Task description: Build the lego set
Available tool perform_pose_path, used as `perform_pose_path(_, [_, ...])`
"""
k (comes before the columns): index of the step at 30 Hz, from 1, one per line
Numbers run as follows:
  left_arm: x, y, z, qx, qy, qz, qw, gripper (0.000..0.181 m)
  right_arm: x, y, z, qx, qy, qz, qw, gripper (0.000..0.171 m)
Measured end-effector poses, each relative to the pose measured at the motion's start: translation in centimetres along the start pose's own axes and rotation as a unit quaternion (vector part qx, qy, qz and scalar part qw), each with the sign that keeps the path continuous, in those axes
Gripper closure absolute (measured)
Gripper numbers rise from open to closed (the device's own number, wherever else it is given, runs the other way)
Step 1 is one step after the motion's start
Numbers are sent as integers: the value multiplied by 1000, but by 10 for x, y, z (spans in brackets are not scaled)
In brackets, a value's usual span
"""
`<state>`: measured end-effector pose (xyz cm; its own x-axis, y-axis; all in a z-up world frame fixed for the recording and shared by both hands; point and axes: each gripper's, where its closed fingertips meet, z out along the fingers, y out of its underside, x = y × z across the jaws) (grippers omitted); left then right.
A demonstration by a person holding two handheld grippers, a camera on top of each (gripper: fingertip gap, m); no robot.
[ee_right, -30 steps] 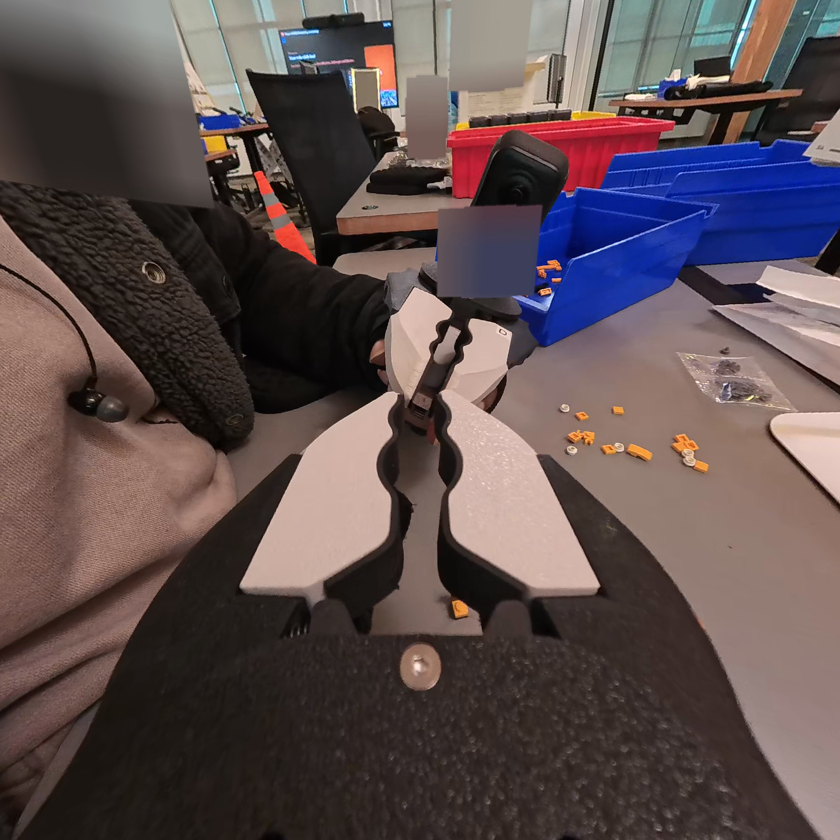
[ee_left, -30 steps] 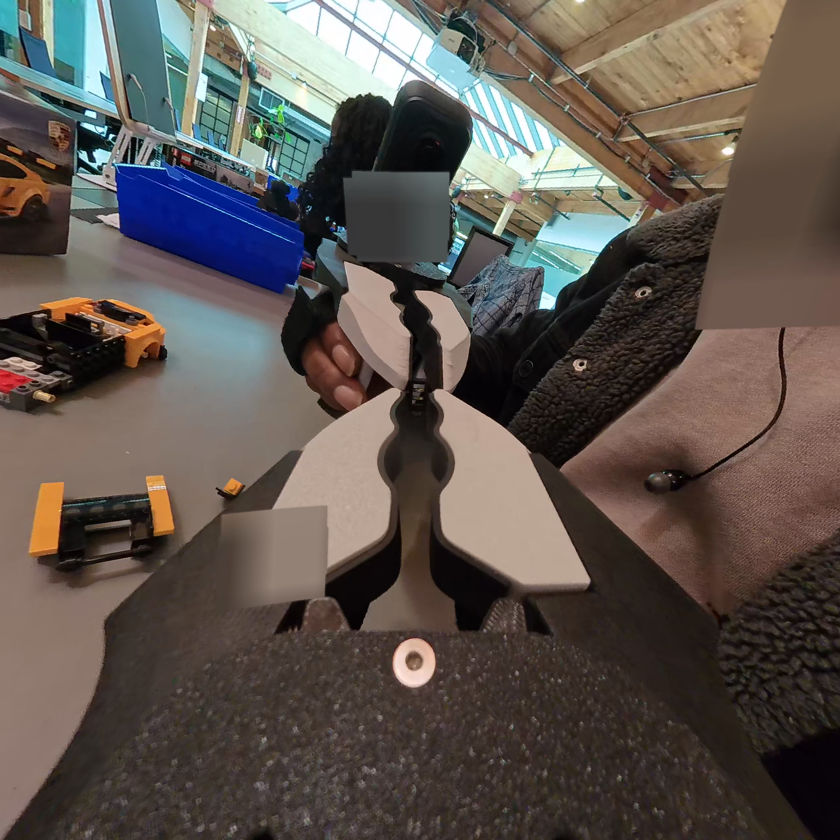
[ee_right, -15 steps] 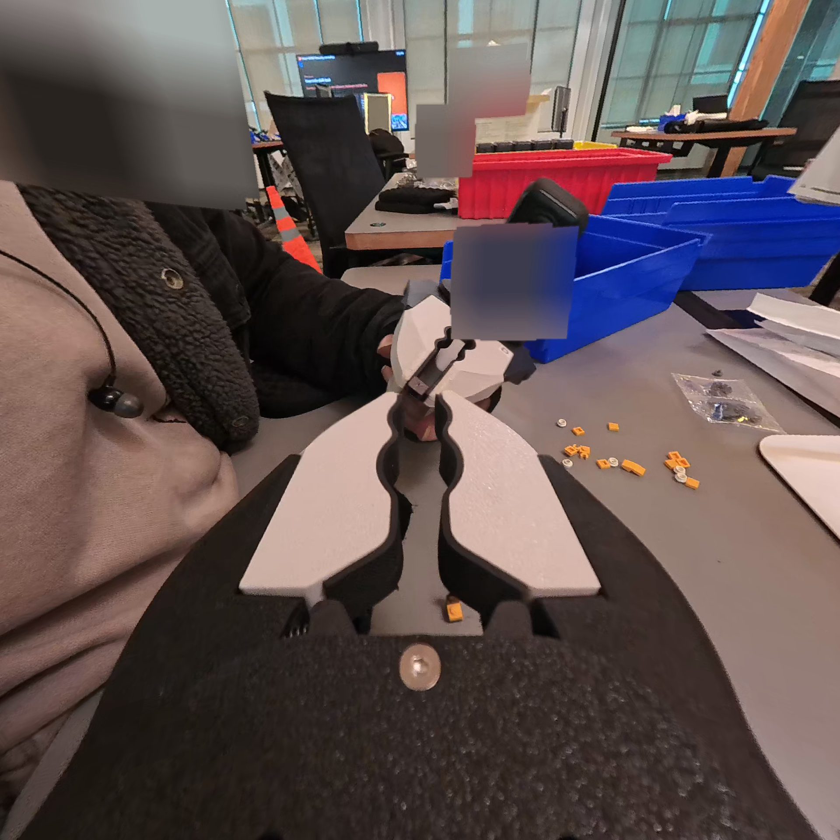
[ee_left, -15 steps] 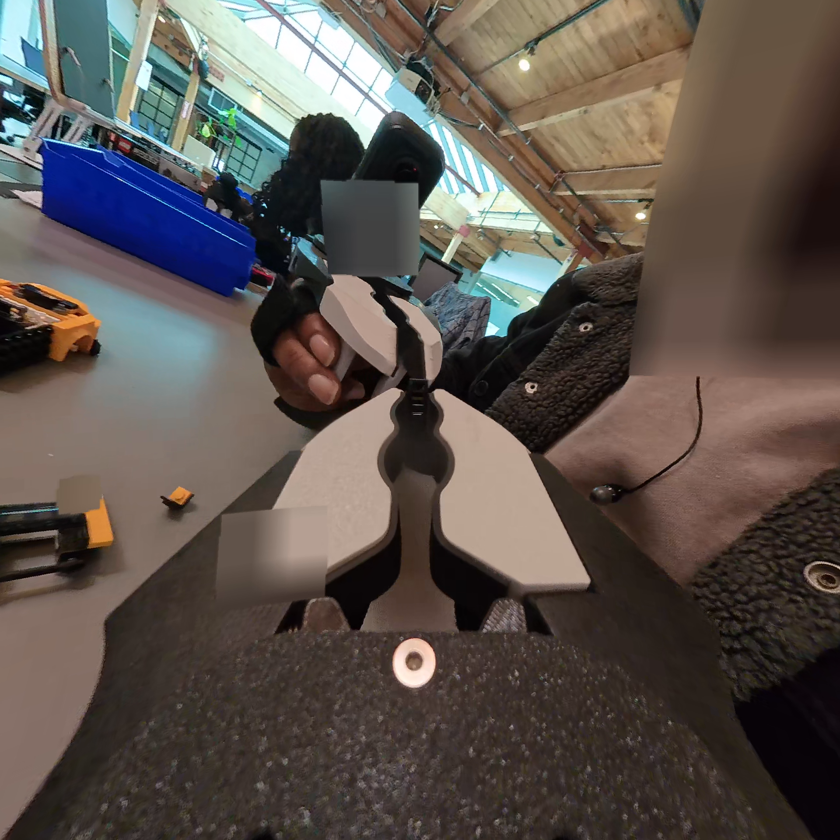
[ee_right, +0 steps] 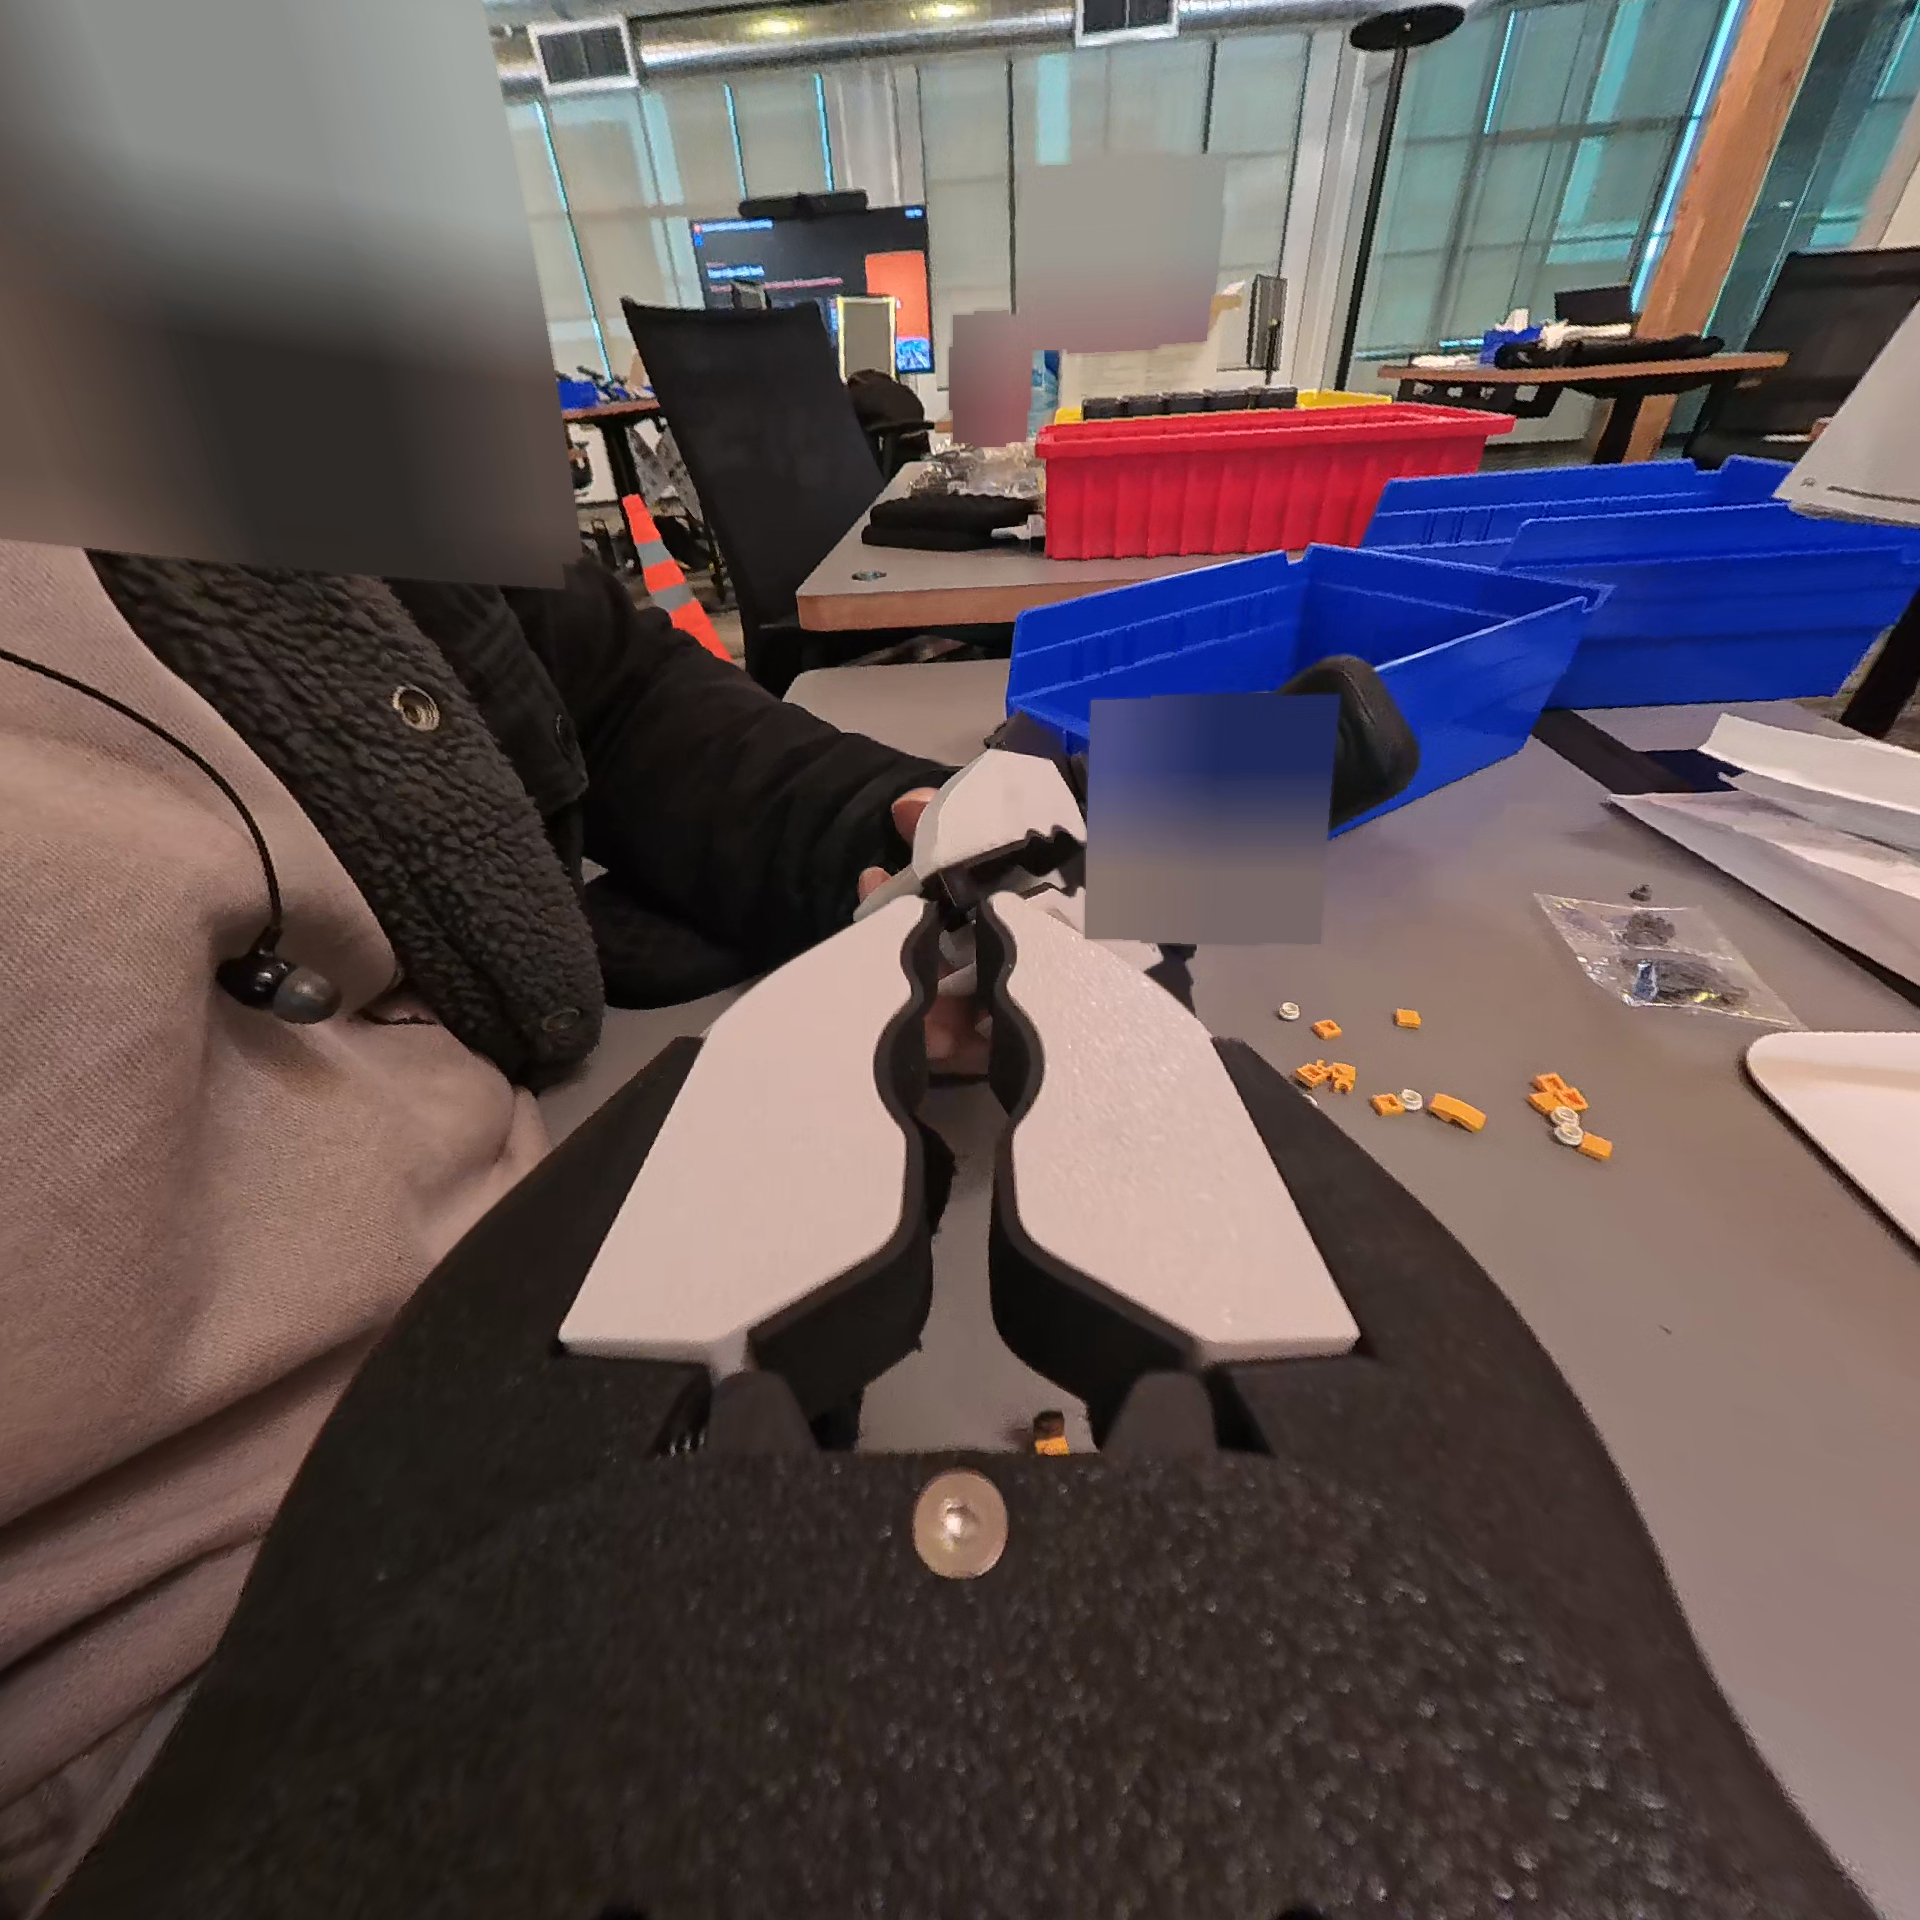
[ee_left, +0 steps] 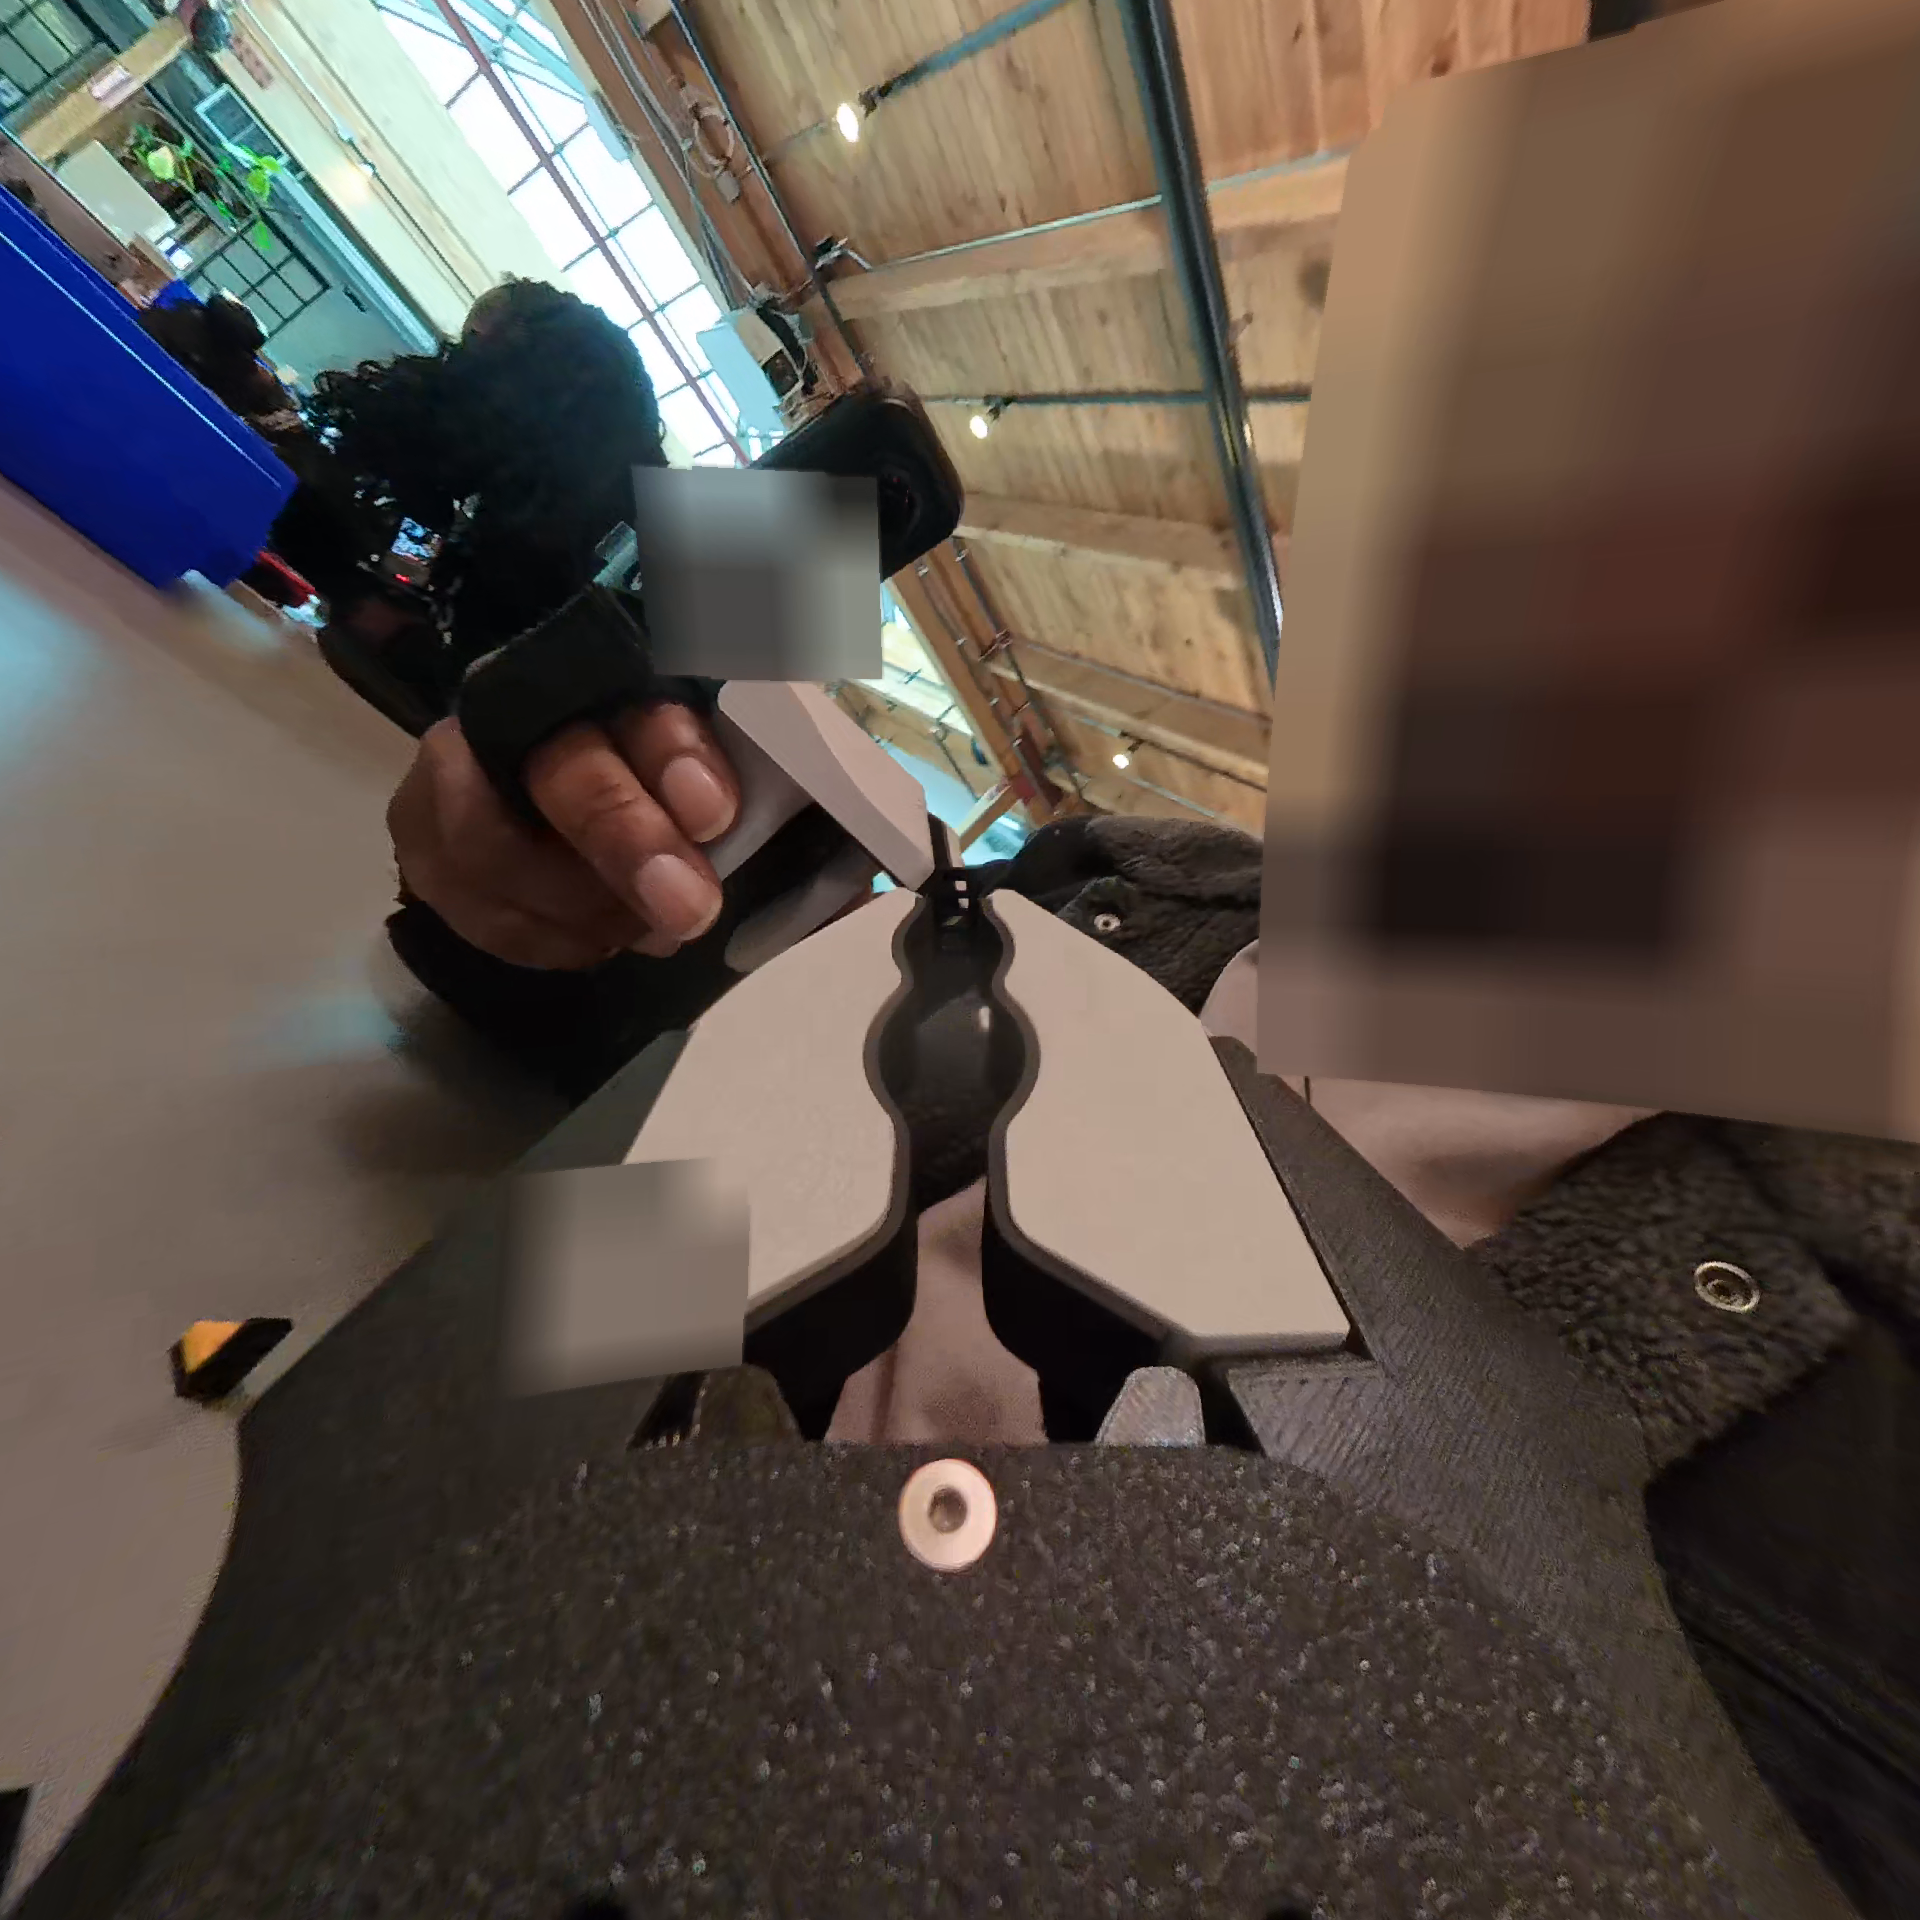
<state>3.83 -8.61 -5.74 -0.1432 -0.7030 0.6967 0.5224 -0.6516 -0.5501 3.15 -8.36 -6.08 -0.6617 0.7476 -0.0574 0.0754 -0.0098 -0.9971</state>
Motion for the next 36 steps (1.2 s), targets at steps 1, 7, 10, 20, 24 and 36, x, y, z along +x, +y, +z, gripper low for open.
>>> perform_pose_path(1, [0,-1,0,4,5,-10,1000,174,0,-1,0,2,-1,3,1000,165])
perform_pose_path(7, [0,-4,1,16,16,-40,999,174,0,-2,-1,8,-5,5,1000,160])
perform_pose_path(10, [-2,-2,1,11,10,-42,999,174,0,-3,-2,12,-3,-2,1000,158])
perform_pose_path(20, [-10,23,4,-112,-83,65,988,174,-18,15,-2,-55,-9,-154,986,163])
perform_pose_path(24, [-9,34,0,-183,-129,139,965,174,-26,20,1,-83,-2,-234,969,163])
perform_pose_path(36, [6,18,0,-222,-226,412,854,167,-27,-13,-1,-26,67,-331,941,165])
